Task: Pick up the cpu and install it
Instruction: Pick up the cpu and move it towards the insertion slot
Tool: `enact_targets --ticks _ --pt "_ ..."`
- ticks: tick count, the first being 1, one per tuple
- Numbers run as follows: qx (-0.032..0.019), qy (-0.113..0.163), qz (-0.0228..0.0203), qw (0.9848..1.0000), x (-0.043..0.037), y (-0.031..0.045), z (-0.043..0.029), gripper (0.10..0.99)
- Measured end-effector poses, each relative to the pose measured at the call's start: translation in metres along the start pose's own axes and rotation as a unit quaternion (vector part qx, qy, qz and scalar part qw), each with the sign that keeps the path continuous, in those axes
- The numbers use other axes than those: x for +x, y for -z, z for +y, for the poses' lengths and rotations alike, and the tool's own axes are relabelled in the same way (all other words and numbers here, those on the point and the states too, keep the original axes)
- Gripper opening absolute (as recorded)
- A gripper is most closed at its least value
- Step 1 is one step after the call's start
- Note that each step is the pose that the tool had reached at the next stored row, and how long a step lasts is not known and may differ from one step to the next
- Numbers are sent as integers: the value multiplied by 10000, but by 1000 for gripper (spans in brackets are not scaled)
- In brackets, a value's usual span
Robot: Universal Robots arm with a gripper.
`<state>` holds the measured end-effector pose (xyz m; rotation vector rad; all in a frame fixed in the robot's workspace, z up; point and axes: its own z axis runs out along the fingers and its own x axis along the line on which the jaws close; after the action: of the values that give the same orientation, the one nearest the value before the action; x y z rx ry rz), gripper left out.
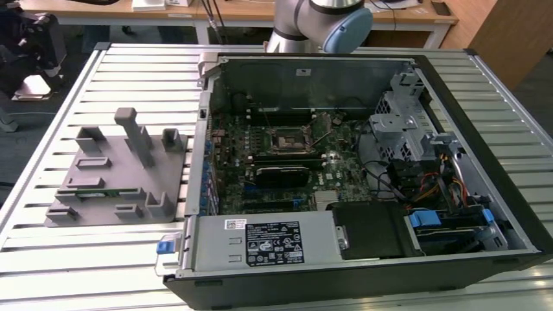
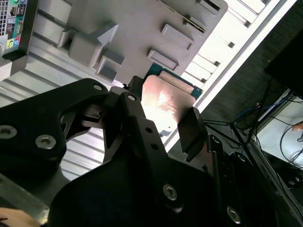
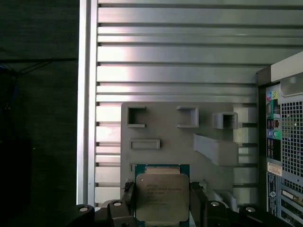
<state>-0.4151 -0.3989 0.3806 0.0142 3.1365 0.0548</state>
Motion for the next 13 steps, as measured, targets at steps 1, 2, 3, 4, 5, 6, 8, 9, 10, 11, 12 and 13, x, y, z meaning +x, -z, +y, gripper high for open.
enact_targets --ticks 1,2,3,4,5,6,8,9,10,11,12,13 --pt "0 0 0 10000 -24 0 0 541" --pt "0 1 0 10000 -42 1 0 541" --pt "0 1 0 10000 -53 6 0 541" --pt "1 0 2 10000 -55 22 1 541" --pt "1 0 1 10000 -55 45 2 541" --pt "0 0 0 10000 -56 73 3 541" --pt "0 0 0 10000 -57 128 5 541" --pt "0 0 0 10000 -59 148 5 541" --pt "0 1 0 10000 -64 162 5 541" --pt "-1 1 -1 10000 -75 168 6 541" --pt "0 1 -1 10000 -89 169 6 541" --pt "0 1 0 10000 -106 170 7 541"
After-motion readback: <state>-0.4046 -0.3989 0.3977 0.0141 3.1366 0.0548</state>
